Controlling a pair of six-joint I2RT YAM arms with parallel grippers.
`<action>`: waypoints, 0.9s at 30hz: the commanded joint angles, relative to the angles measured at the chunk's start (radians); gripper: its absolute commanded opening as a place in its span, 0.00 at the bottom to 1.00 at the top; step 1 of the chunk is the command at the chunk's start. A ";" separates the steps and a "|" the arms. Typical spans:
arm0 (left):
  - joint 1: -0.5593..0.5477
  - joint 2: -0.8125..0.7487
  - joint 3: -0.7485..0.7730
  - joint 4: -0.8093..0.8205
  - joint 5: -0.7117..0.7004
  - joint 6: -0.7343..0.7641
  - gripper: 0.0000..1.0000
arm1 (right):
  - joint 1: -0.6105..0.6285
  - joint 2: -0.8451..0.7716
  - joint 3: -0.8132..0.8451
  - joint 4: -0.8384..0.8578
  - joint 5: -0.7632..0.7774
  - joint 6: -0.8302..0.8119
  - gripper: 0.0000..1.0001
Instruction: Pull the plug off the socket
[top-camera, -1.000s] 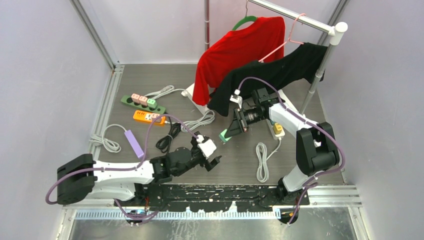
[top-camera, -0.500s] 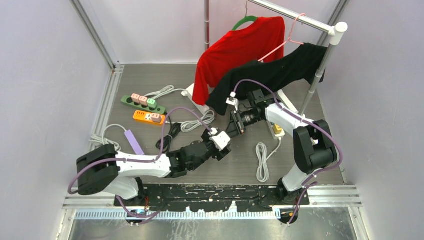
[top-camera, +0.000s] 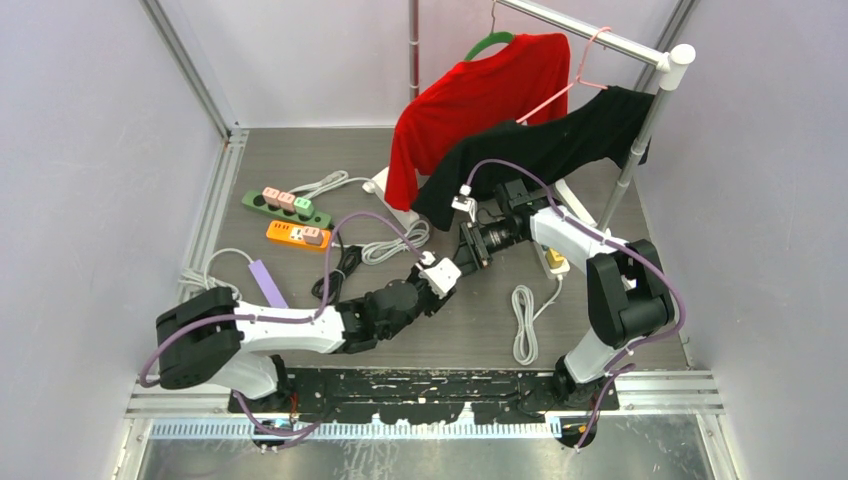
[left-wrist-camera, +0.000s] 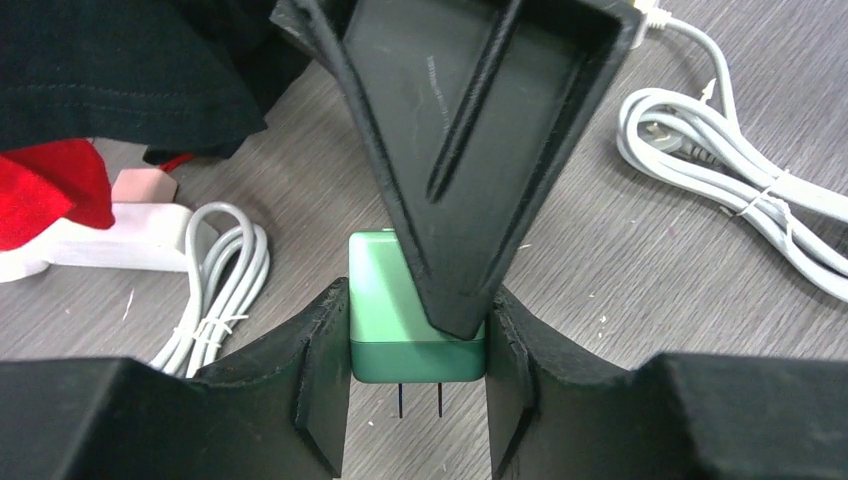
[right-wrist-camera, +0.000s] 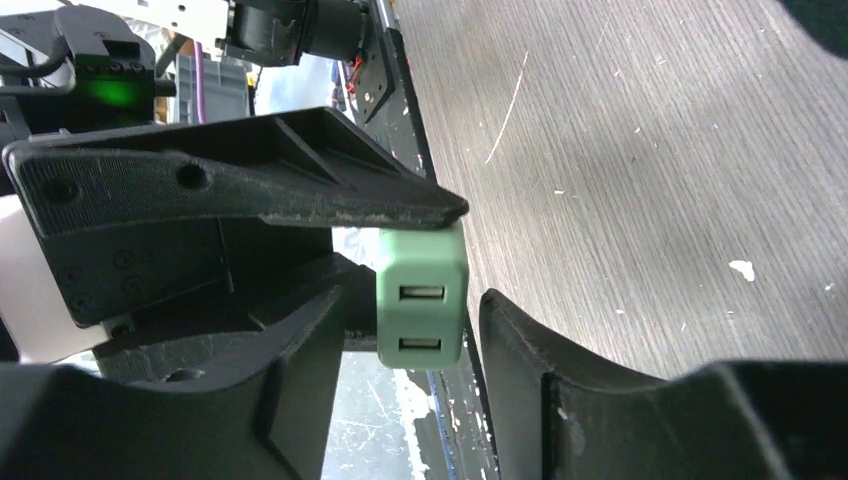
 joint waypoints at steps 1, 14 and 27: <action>0.017 -0.070 -0.012 -0.003 -0.034 -0.040 0.00 | 0.005 -0.019 0.032 -0.019 -0.020 -0.035 0.62; 0.392 -0.581 -0.133 -0.691 0.121 -0.566 0.00 | 0.003 -0.083 0.083 -0.209 0.208 -0.302 1.00; 1.449 -0.424 -0.047 -0.787 0.914 -0.759 0.00 | 0.004 -0.115 0.069 -0.179 0.265 -0.285 1.00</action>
